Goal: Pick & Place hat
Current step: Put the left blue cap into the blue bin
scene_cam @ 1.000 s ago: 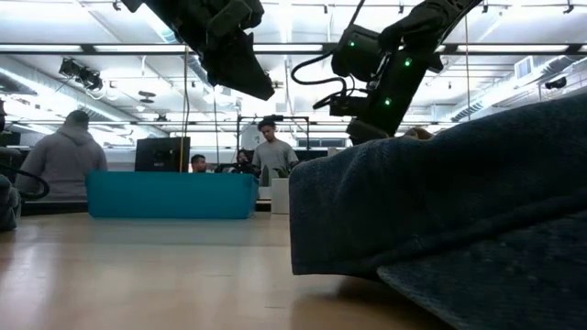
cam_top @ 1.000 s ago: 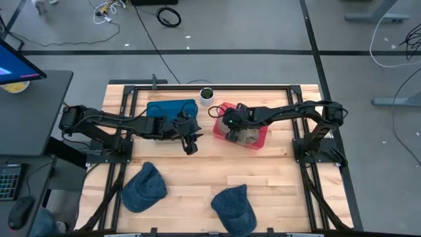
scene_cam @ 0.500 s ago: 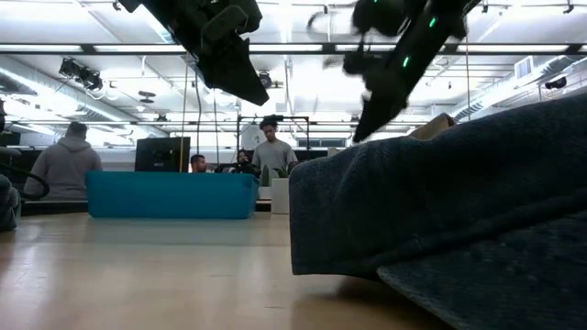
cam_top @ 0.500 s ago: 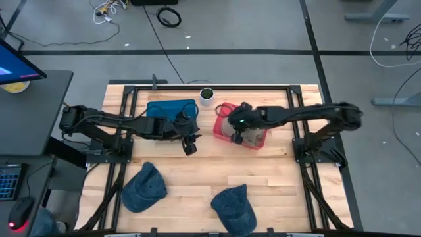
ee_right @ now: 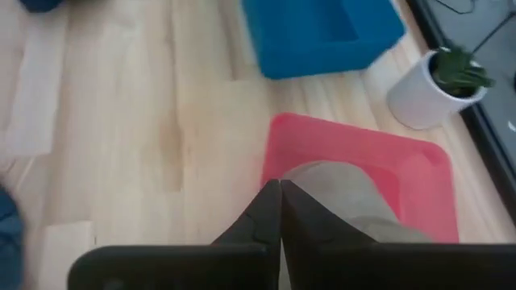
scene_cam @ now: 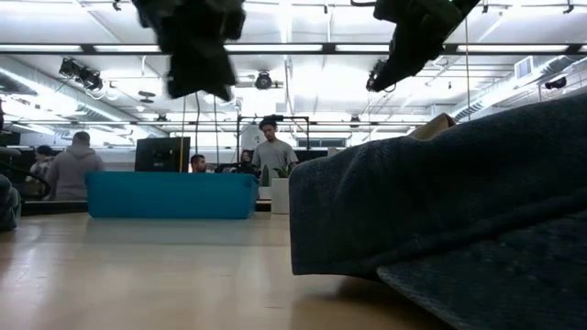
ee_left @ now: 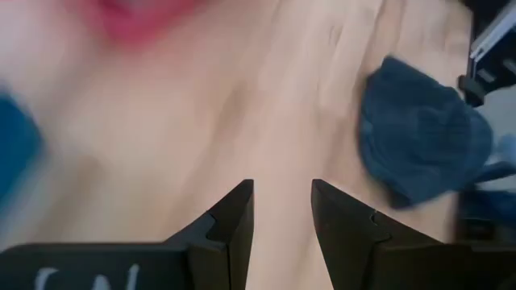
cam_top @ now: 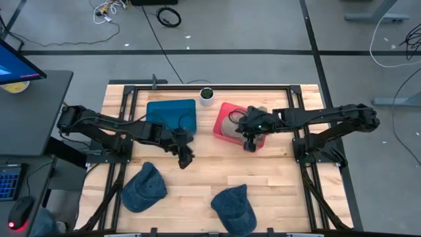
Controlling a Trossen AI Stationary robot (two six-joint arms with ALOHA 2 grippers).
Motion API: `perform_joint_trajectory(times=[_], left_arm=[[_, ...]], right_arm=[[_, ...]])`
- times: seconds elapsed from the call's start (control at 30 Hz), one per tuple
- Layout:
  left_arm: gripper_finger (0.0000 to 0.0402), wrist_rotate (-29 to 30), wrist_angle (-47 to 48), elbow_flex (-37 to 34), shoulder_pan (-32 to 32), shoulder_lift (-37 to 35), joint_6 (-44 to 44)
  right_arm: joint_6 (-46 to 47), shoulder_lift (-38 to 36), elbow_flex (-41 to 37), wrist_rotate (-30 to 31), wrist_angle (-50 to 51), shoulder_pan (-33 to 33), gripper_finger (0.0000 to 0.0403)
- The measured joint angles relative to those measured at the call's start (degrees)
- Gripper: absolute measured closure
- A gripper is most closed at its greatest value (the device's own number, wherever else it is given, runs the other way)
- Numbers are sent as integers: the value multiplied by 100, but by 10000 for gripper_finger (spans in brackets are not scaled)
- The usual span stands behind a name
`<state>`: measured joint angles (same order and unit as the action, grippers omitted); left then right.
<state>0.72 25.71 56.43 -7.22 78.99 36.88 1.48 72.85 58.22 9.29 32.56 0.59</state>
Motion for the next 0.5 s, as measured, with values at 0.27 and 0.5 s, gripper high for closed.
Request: perform_joint_trajectory(times=[0.27, 0.5], left_arm=[[273, -406, 1300, -38, -1116, 14, 896], [270, -310, 1401, -55, -2386, 14, 1288]], right_arm=[[-717, 336, 0, 19, 11, -185, 395], [-863, 493, 8, 29, -27, -182, 395]])
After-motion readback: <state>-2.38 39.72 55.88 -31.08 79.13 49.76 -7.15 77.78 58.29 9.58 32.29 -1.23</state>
